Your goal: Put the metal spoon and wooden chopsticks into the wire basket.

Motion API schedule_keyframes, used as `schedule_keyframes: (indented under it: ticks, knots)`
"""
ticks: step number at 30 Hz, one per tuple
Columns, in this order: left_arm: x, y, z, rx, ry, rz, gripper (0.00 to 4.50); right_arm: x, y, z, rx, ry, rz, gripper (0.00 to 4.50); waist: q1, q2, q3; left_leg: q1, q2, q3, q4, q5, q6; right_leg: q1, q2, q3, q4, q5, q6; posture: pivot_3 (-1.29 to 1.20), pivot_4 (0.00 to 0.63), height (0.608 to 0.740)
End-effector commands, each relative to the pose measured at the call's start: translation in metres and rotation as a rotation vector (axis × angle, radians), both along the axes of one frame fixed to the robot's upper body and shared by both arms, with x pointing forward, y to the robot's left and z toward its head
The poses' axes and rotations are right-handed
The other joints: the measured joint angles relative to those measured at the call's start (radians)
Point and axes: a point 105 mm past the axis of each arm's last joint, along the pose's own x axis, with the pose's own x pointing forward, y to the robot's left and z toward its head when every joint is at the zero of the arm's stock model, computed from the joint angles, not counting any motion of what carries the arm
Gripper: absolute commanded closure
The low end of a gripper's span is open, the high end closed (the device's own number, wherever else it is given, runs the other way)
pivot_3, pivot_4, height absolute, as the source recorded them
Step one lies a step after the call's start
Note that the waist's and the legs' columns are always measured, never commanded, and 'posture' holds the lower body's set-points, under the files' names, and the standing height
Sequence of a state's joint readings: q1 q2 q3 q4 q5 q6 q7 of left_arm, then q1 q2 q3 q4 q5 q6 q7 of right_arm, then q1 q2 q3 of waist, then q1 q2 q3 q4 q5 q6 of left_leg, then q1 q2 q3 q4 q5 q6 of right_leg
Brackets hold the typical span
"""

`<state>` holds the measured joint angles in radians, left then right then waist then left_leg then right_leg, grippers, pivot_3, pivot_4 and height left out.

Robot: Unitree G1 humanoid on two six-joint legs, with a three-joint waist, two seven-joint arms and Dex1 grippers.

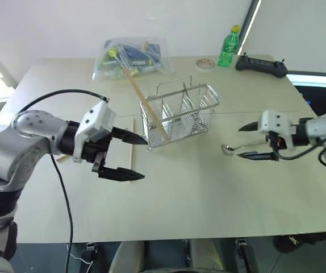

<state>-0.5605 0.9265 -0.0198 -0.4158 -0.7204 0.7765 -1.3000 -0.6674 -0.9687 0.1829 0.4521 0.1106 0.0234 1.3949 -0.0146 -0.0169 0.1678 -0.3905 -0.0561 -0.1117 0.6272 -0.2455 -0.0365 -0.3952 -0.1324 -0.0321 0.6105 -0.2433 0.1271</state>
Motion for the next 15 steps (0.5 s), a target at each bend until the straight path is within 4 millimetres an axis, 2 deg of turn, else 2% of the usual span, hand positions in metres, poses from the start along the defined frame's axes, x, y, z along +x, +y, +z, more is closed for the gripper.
schedule_keyframes:
  ticks: [1, 7, 15]
  knots:
    - [-0.005, -0.001, 0.009, -0.005, -0.046, -0.001, 0.02, 0.014, -0.007, -0.008, -0.099, 0.017, 0.023, 0.00, -0.001, 0.000, 0.001, 0.000, 0.000, 0.000, 0.000, 0.000, 0.000, 0.000, 0.000, 0.000, 0.000, 0.000, 0.000, 0.00, 0.150, 0.690]
    - [-0.009, 0.002, 0.008, 0.004, -0.055, 0.021, 0.02, 0.033, -0.005, -0.018, -0.132, 0.029, 0.012, 0.00, -0.003, 0.000, 0.001, 0.001, 0.000, 0.000, 0.000, 0.001, -0.001, 0.000, 0.001, 0.000, 0.001, 0.001, 0.001, 0.00, 0.150, 0.690]
    - [-0.014, 0.005, 0.011, 0.004, -0.066, 0.049, 0.02, 0.036, -0.014, -0.029, -0.200, 0.063, -0.004, 0.00, -0.004, 0.000, 0.001, 0.001, -0.001, -0.001, 0.000, 0.001, -0.002, 0.000, 0.001, 0.001, 0.002, 0.001, 0.001, 0.00, 0.150, 0.690]
